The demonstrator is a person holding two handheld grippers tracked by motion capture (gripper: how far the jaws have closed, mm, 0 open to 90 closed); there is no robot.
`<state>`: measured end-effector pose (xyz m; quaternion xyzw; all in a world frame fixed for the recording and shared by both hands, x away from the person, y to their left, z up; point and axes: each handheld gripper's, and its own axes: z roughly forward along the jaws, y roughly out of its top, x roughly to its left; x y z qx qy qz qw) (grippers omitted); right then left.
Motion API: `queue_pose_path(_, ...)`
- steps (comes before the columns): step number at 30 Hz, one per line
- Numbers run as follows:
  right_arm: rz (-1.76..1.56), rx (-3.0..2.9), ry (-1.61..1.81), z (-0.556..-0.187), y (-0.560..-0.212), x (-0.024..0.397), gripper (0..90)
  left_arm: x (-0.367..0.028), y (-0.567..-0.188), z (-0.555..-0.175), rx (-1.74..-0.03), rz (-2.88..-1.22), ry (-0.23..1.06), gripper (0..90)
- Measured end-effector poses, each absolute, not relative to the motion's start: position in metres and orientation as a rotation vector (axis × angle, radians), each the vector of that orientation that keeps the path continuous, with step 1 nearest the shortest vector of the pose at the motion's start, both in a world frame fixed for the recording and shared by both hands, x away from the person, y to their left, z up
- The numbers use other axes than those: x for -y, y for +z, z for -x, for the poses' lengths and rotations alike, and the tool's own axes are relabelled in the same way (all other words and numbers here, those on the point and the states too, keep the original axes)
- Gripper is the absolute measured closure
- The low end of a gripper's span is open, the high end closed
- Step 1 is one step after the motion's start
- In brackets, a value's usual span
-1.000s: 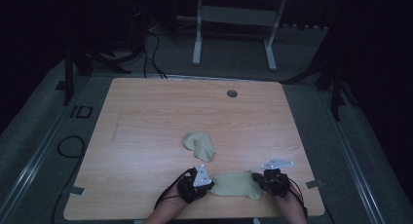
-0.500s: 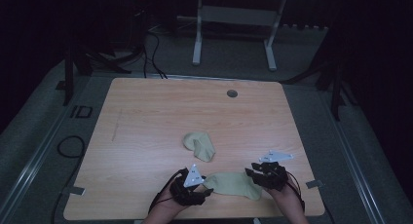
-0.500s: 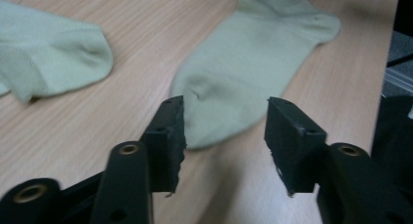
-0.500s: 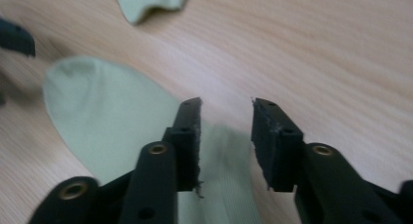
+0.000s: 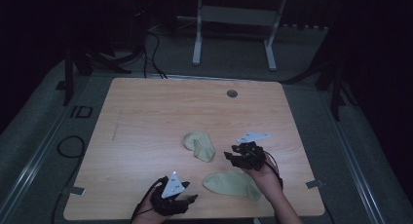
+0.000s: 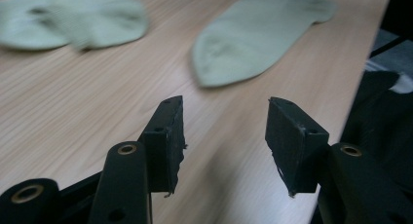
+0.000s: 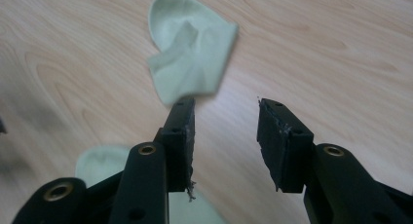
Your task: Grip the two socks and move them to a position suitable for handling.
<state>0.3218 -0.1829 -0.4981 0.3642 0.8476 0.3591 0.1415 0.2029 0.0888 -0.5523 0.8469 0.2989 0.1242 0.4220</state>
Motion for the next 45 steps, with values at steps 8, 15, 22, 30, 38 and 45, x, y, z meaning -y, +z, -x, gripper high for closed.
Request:
queue_pose_path(8,-1.049,-2.468,1.01,-0.344,-0.5,0.153,56.1,-0.126,-0.563,-0.205,-0.873,-2.065,0.343,48.4)
queue_pose_path(15,-1.058,-2.495,0.989,-0.365,-0.512,0.105,49.2,-0.144,-0.571,-0.203,-0.954,-2.021,0.357,48.5)
queue_pose_path(22,-1.072,-2.492,0.907,-0.385,-0.529,0.077,42.3,-0.142,-0.572,-0.202,-0.955,-2.009,0.359,44.2)
queue_pose_path(30,-1.088,-2.494,0.829,-0.396,-0.554,0.064,40.0,-0.141,-0.569,-0.203,-0.977,-2.005,0.374,12.7)
queue_pose_path(38,-1.035,-2.457,0.827,-0.393,-0.555,0.067,74.4,-0.142,-0.57,-0.203,-0.987,-1.996,0.379,9.3)
queue_pose_path(45,-1.004,-2.522,0.846,-0.398,-0.534,0.082,81.7,-0.144,-0.572,-0.205,-1.004,-1.988,0.368,9.3)
